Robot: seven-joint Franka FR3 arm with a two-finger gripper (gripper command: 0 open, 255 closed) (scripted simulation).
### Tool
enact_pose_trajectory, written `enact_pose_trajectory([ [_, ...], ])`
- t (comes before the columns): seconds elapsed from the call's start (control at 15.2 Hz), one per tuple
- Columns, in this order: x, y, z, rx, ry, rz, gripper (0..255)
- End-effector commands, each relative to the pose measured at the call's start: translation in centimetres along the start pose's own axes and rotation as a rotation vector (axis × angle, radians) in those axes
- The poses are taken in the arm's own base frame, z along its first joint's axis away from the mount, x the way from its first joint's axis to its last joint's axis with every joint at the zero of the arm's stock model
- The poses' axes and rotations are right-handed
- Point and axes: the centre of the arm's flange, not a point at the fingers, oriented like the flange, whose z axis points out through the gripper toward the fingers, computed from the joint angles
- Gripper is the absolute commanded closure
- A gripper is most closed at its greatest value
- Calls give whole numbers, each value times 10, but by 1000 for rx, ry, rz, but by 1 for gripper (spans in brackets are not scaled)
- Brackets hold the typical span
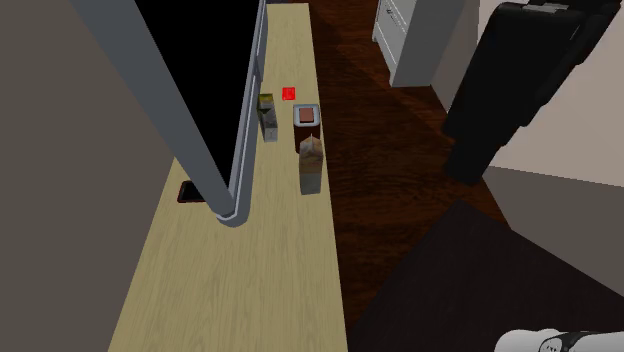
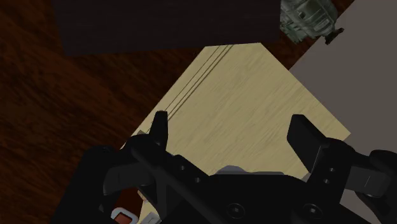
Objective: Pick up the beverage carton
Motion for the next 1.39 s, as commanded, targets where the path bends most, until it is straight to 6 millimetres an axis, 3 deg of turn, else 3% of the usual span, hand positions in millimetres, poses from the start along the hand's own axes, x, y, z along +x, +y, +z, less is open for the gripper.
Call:
enact_pose_trajectory([
  [0.0, 0, 0, 0, 0, 0, 0, 0],
  [0.66, 108, 37, 70, -57, -47, -183, 0],
  [1.32, 219, 59, 144, -113, -95, -367, 0],
])
